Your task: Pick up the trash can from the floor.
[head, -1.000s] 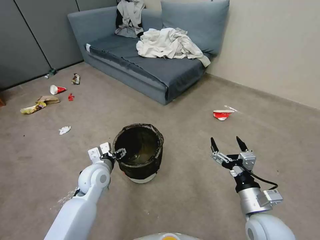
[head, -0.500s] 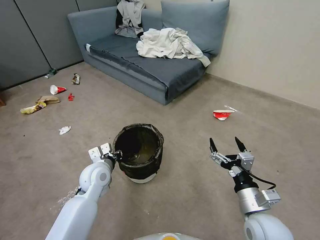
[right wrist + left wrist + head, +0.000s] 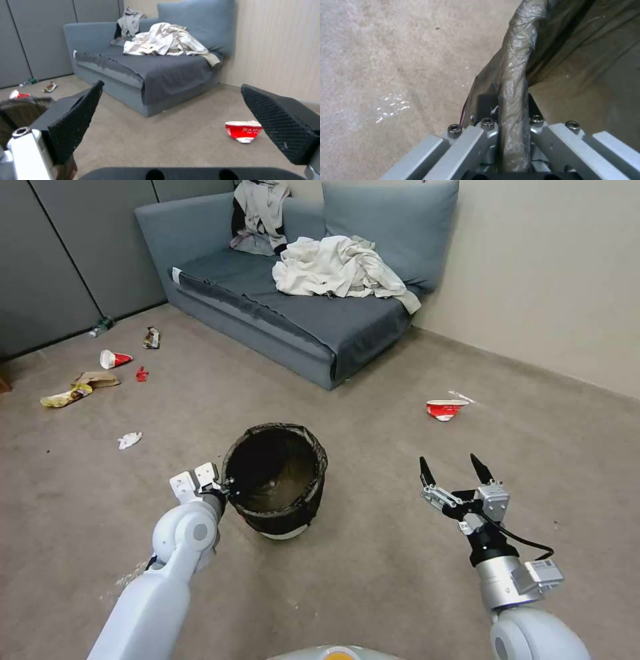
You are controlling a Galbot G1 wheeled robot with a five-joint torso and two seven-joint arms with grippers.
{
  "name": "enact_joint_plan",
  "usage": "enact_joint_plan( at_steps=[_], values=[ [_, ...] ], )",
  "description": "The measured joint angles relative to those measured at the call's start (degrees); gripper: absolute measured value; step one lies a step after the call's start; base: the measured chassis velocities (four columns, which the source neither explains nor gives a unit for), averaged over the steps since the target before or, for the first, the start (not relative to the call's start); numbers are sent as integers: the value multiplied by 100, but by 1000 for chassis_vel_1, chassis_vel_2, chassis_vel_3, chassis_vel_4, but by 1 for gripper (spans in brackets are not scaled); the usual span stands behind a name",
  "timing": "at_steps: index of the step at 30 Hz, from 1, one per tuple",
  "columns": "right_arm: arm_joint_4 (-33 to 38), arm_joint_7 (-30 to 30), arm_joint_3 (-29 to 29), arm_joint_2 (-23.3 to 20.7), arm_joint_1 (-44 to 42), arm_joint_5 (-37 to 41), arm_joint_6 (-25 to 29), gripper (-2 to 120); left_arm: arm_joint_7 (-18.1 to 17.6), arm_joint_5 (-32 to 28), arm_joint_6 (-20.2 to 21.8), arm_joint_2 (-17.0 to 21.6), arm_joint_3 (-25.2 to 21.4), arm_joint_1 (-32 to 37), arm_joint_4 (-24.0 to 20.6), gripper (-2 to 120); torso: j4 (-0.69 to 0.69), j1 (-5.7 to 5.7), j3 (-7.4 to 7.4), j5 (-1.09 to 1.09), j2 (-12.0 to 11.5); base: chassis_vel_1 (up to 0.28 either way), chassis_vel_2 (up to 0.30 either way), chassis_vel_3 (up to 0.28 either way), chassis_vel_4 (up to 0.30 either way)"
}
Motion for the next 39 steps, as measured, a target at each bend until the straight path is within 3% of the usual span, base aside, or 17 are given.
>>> enact_joint_plan(
  at_steps=[11, 14, 18, 39],
  values=[
    [115, 2, -34, 19, -38, -172, 3, 100, -496, -696, 423, 184, -551, 573, -1403, 1, 0, 0, 0, 0, 0, 0, 0, 0, 0],
    [174, 33, -50, 49, -68, -186, 0, 100, -698, -867, 634, 317, -724, 836, -2011, 1, 0, 0, 0, 0, 0, 0, 0, 0, 0],
    [223, 64, -43, 62, -78, -181, -2, 100, -823, -995, 716, 391, -810, 980, -2297, 1, 0, 0, 0, 0, 0, 0, 0, 0, 0],
    [263, 101, -63, 115, -157, -183, -7, 100, -845, -1028, 735, 313, -799, 1160, -2449, 1, 0, 0, 0, 0, 0, 0, 0, 0, 0]
  ],
)
